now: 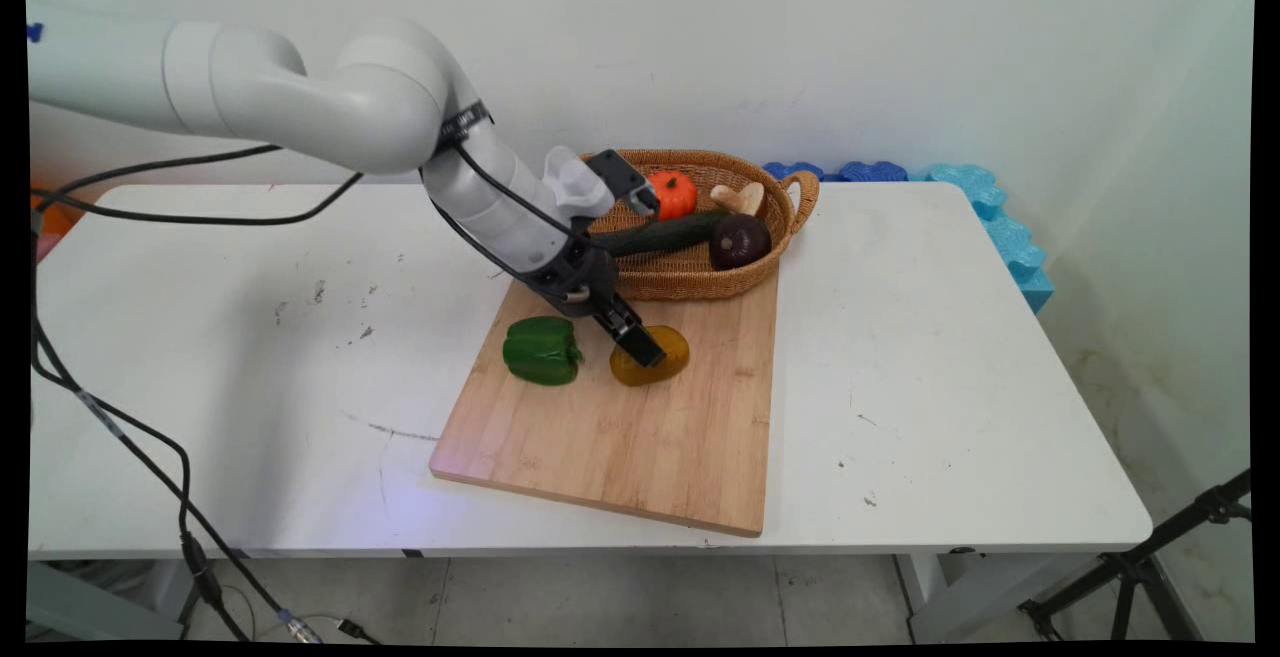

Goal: Pick up the potato from the cutting board, then place the picked object in the vegetable basket

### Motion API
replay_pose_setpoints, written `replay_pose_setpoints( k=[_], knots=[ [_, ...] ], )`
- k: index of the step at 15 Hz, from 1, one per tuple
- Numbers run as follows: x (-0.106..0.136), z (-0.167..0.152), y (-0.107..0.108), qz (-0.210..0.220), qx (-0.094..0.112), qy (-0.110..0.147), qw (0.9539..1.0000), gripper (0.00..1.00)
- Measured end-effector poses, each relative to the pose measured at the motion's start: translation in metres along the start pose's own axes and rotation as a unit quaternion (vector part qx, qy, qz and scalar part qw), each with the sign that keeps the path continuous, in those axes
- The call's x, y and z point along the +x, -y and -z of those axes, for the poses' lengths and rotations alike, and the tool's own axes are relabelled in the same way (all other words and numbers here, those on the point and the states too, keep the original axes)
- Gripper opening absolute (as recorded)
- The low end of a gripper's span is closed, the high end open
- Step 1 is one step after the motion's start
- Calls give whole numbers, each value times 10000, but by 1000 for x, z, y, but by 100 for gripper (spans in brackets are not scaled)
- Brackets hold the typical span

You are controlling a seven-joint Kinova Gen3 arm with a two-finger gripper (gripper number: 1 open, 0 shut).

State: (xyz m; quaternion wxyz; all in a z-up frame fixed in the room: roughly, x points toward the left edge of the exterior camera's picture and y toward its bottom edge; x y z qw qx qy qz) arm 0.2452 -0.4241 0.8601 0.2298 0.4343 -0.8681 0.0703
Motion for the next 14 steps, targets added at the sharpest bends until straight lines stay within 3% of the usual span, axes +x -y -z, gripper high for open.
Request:
replay_pose_setpoints(
  k=[6, 7, 14],
  knots=[
    [-3, -19, -3, -48, 41, -12, 10000, 100],
    [-4, -21, -4, -55, 39, -20, 10000, 0],
    [-9, -10, -8, -109, -43, -65, 9999, 0]
  ],
)
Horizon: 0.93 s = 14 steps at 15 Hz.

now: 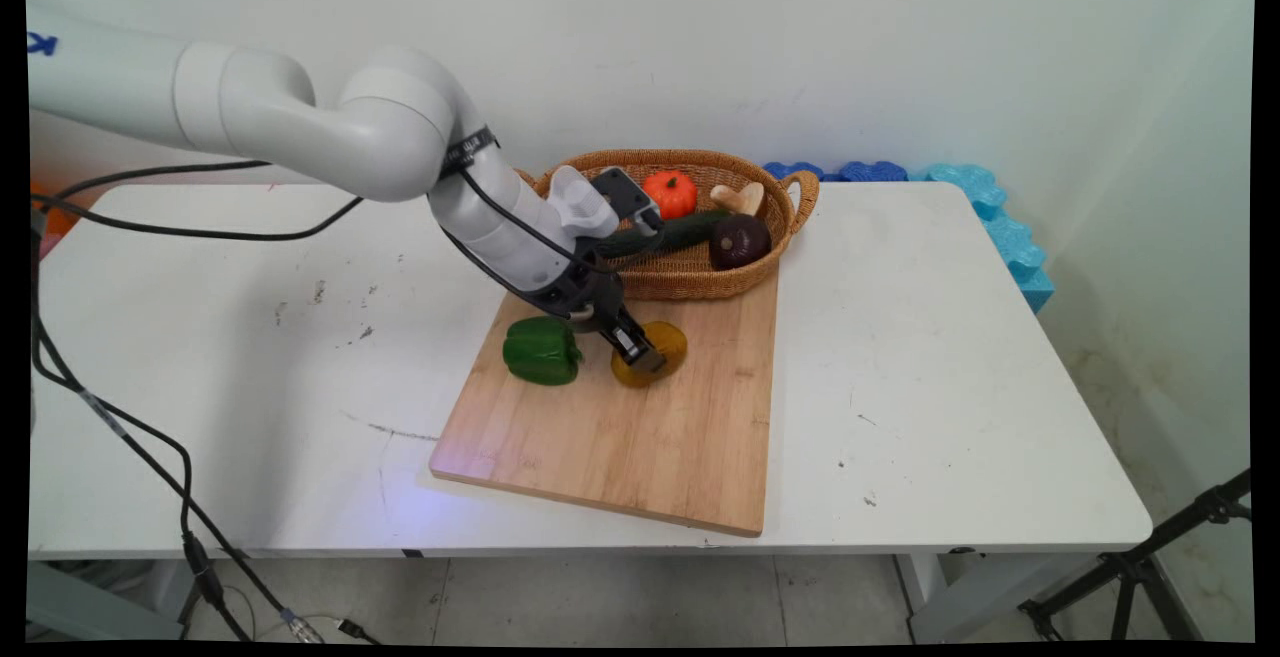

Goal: Place the picked object in the vegetable basket

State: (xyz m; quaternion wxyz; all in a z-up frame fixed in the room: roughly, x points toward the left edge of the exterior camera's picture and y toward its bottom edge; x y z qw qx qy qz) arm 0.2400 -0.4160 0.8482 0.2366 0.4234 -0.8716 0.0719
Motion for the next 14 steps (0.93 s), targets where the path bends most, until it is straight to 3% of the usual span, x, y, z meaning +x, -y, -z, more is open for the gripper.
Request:
replay_pose_setpoints(
  k=[9, 14],
  knots=[
    [21, 85, 2, -111, -323, -267, 9991, 0],
    [53, 132, 21, -21, -290, -574, 9979, 0]
  ],
)
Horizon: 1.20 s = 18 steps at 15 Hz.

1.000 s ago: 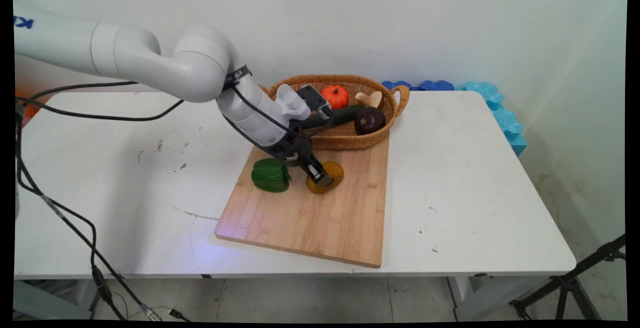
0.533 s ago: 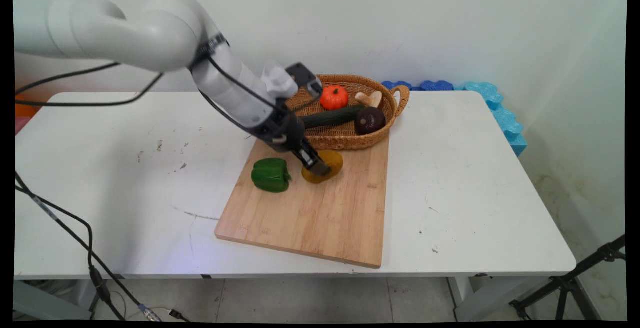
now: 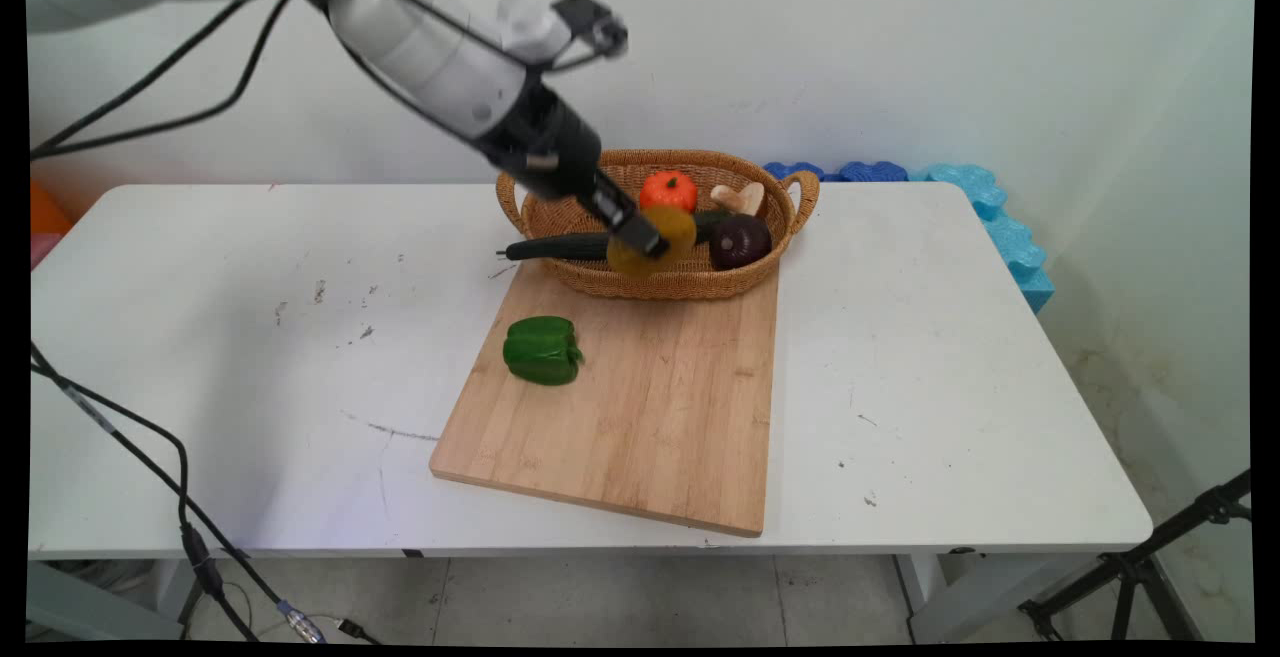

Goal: Place the picked object in the vegetable basket

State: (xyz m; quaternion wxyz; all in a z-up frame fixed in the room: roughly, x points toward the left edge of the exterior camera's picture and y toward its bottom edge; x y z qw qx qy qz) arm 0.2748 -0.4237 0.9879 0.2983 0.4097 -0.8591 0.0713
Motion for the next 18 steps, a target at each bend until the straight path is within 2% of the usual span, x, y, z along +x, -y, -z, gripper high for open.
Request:
replay_pose_setpoints(
  k=[4, 10, 18],
  knots=[
    [24, 13, 26, 69, 241, -137, 9996, 0],
    [35, -20, 59, 20, 524, 18, 9986, 0],
    [29, -82, 76, -33, 488, 287, 9984, 0]
  ],
)
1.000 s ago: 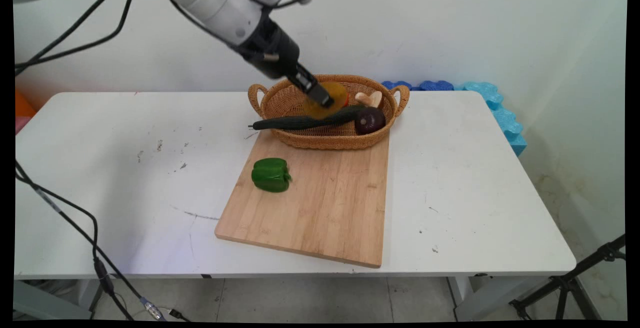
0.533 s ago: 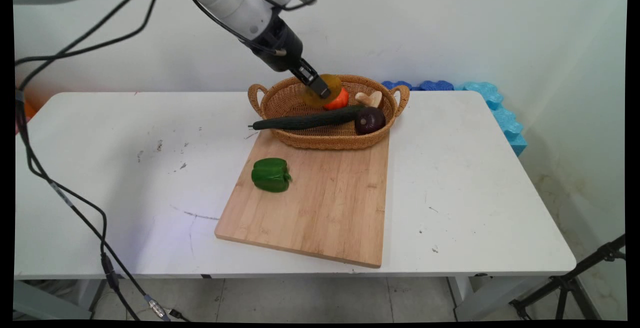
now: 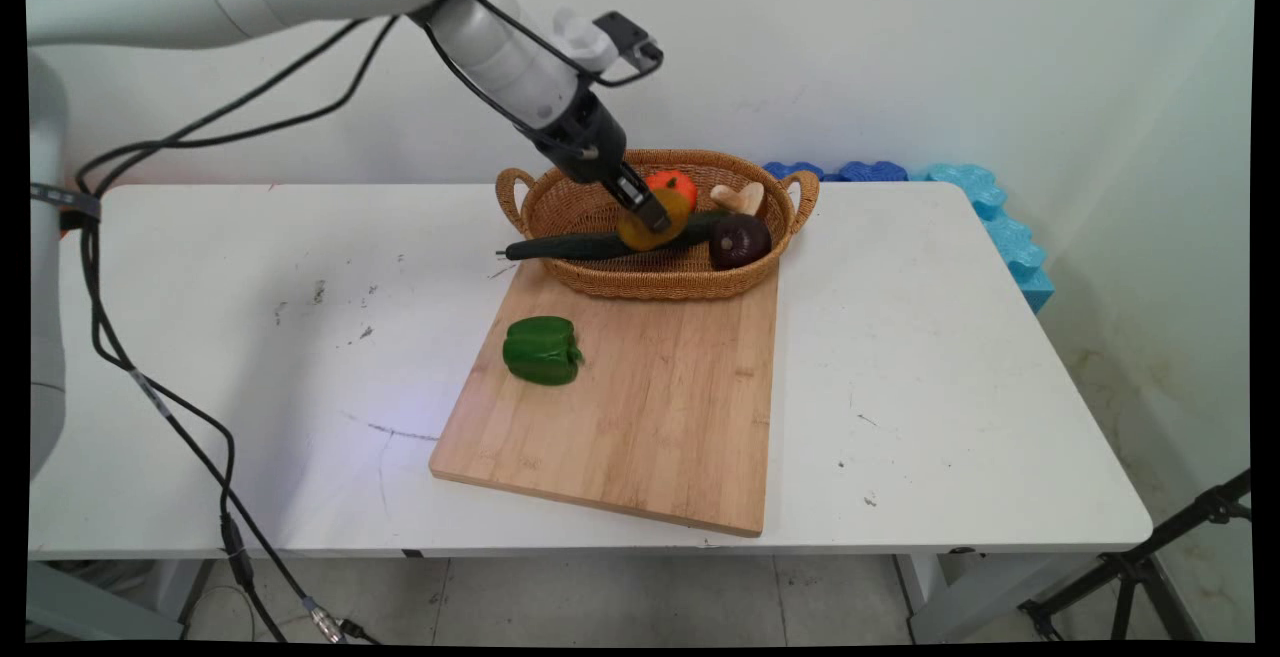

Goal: Place the picked object in the vegetable basket

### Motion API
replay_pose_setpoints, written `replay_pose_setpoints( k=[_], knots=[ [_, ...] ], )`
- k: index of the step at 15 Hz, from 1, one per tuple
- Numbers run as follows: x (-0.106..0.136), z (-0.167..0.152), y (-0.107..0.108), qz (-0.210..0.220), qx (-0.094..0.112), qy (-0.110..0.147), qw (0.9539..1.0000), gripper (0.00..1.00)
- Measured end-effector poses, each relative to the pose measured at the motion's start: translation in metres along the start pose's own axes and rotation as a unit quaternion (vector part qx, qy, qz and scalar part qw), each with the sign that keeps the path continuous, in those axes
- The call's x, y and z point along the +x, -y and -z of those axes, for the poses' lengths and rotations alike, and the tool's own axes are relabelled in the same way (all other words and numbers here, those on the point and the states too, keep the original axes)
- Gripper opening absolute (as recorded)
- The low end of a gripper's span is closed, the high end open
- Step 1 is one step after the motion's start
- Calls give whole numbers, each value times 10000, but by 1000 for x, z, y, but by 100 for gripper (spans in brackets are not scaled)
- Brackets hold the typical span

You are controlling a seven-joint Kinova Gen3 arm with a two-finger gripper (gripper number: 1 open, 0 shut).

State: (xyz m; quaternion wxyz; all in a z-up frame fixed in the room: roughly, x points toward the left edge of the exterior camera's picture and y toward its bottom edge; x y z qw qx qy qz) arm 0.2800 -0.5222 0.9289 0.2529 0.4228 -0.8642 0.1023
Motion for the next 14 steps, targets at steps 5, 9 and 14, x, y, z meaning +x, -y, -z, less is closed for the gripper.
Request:
replay_pose_setpoints(
  k=[5, 9, 14],
  knots=[
    [-1, -23, 1, -52, -42, 74, 10000, 0],
    [0, -36, 0, -92, -63, 99, 9999, 0],
    [-1, -40, -4, -235, -79, 77, 9997, 100]
  ],
)
